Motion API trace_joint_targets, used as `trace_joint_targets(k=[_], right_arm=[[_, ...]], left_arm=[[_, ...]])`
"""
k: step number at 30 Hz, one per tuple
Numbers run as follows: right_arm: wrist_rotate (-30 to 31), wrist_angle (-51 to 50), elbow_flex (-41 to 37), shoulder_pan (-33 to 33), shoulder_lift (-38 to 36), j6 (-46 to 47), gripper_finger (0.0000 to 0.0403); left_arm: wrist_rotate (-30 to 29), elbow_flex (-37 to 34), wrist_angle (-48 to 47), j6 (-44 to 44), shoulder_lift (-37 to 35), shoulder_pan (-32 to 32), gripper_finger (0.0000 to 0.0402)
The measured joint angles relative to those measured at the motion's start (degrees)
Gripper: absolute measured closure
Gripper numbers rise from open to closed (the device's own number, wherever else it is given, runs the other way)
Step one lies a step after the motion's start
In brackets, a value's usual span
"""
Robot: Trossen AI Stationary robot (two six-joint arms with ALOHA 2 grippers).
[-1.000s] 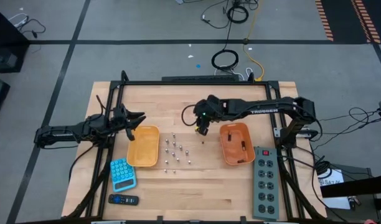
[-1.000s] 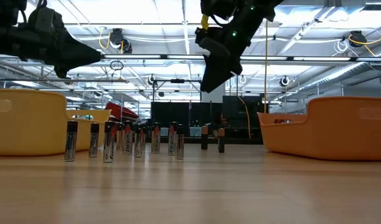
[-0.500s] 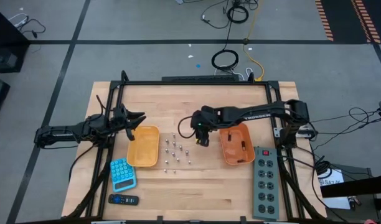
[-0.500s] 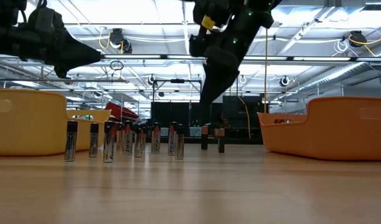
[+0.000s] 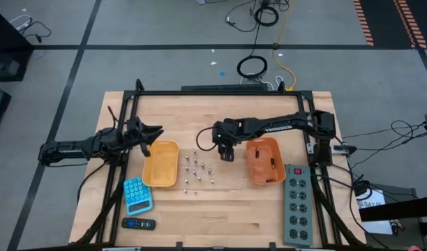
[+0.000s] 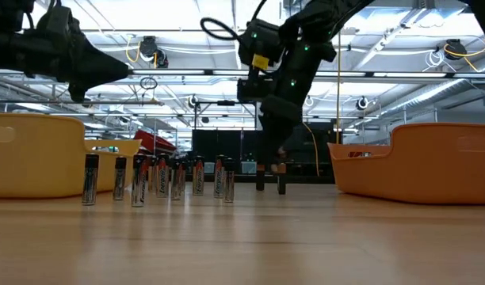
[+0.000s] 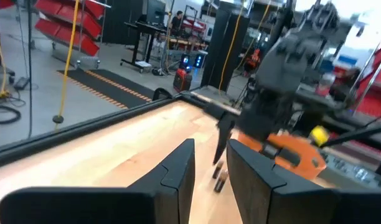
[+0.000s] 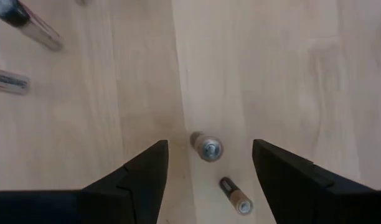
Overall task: Sort batteries
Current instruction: Put the black battery into the orange bin
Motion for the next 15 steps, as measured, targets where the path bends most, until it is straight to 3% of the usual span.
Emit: trace_joint_targets(k=[10, 15], right_arm=[[-1.4, 2.4, 0.0, -0.6, 2.7, -1.5, 0.0178], [-1.4, 2.7, 0.0, -1.2, 3.5, -2.4, 0.0203]], left_arm=[[0.0, 0.0, 2.1, -1.3, 0.0, 0.0, 0.0299], [0.0, 0.0, 1.7, -1.3, 0.0, 0.0, 0.0299]])
